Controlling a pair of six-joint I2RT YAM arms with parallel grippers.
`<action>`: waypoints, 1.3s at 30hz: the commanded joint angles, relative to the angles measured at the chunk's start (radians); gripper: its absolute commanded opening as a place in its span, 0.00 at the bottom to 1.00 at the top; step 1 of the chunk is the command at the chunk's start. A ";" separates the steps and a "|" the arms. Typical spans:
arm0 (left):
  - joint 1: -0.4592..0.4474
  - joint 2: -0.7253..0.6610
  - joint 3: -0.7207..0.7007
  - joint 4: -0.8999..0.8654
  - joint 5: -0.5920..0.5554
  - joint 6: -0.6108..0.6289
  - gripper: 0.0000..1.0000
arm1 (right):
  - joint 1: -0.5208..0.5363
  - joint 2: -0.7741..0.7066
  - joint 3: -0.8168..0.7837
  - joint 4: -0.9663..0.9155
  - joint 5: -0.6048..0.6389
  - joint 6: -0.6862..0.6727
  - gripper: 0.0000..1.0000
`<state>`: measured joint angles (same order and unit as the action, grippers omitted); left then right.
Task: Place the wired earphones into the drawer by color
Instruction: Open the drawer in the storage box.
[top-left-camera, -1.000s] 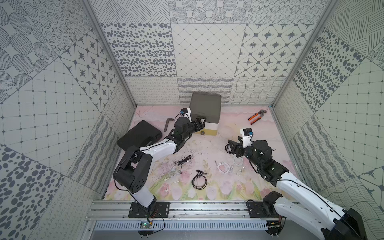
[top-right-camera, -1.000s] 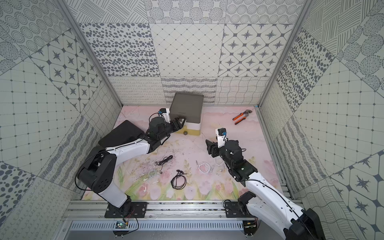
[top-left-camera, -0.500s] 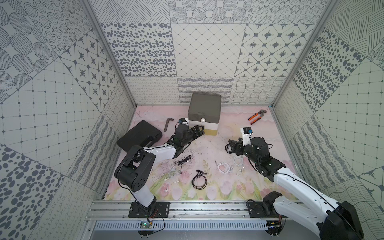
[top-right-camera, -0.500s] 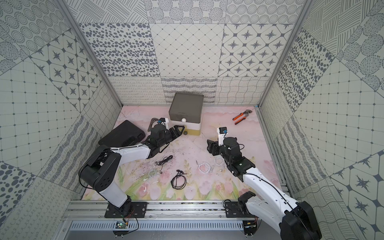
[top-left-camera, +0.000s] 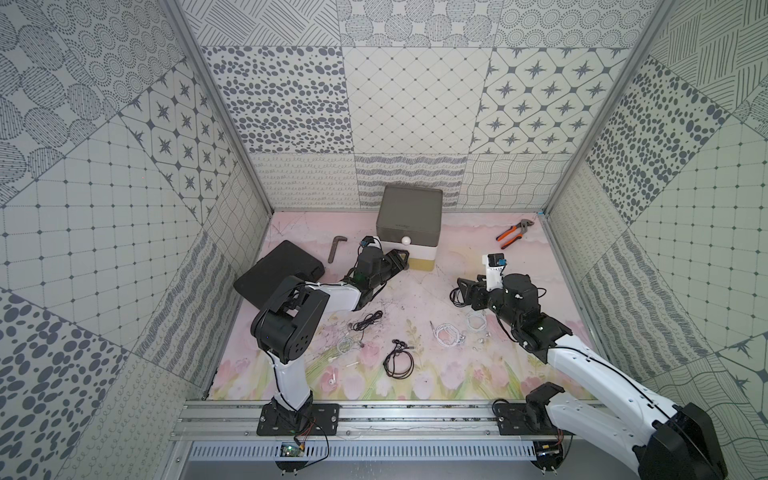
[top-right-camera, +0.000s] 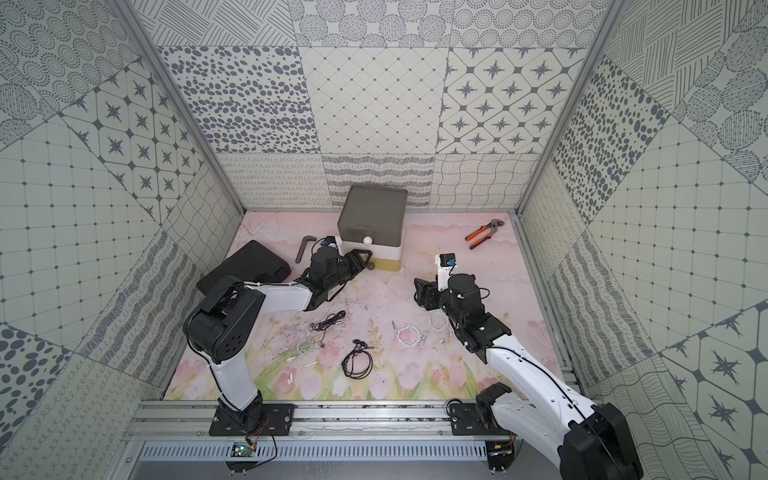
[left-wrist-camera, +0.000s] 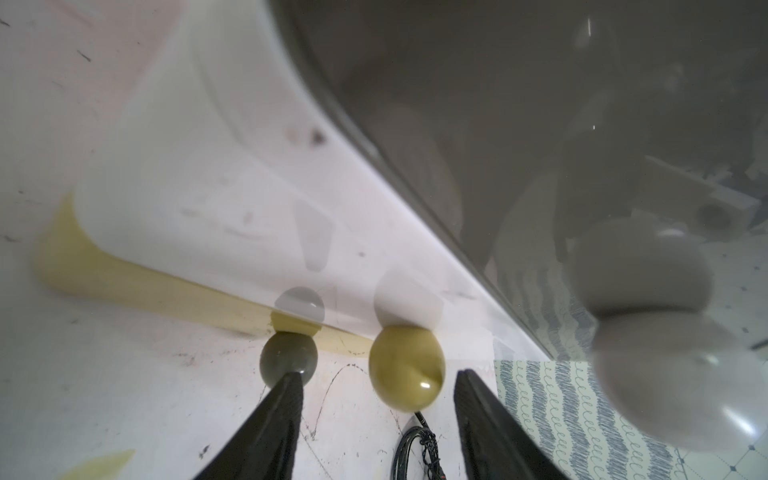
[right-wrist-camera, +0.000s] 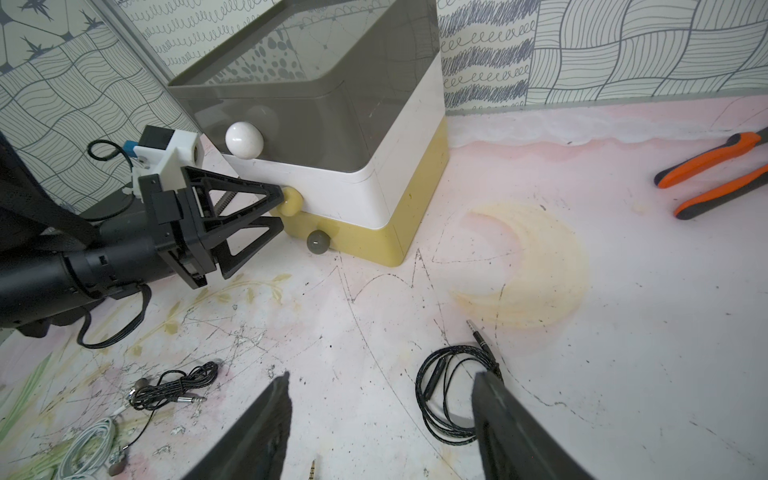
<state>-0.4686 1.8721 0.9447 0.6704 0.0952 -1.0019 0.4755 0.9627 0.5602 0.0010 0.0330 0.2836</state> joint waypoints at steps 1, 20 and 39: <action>0.001 0.033 0.036 0.094 0.009 -0.014 0.58 | -0.007 -0.005 -0.012 0.049 -0.010 0.012 0.72; 0.001 0.078 0.043 0.195 0.049 -0.062 0.38 | -0.013 -0.007 -0.014 0.051 -0.019 0.017 0.72; -0.024 -0.034 -0.090 0.223 0.047 -0.067 0.30 | -0.018 -0.012 -0.014 0.051 -0.019 0.018 0.72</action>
<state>-0.4801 1.8771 0.8875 0.8024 0.1089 -1.0740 0.4633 0.9623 0.5583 0.0051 0.0223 0.2886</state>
